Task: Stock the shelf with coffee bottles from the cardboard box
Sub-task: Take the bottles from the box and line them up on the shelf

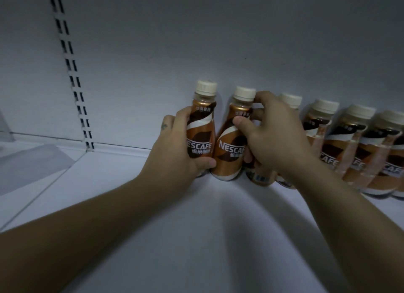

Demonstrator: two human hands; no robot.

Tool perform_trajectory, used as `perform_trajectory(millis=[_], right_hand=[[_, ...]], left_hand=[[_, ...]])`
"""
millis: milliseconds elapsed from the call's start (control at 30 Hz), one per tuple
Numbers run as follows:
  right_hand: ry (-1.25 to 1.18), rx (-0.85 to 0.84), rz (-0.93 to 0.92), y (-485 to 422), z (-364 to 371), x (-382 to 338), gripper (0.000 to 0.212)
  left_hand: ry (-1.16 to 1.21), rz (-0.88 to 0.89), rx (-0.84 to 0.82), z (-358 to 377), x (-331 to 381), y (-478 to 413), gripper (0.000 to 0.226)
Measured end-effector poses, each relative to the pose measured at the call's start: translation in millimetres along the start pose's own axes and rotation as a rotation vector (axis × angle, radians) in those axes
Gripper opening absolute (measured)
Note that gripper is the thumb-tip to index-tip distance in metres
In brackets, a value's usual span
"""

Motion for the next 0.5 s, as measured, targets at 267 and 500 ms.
perform_trajectory(millis=[267,500], right_hand=[[0.126,0.091,-0.083,11.1,-13.9,-13.2,0.074],[-0.072,0.537,-0.041,6.8,-106.4,19.9,0.026]], left_hand=[[-0.165,0.061,-0.016,-2.8,5.3,-1.2,0.103],[-0.342,0.464,0.237,-16.0,58.9,-10.5,0.092]])
Point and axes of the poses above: each hand's wrist, its own y-axis away from the middle knuckle, its own z-axis out of the palm, x = y × z, the point moved 3 cm from there along -y, towards the middle knuckle, and after that the axes turned 8 degrees about x, right-handed, at the moved point
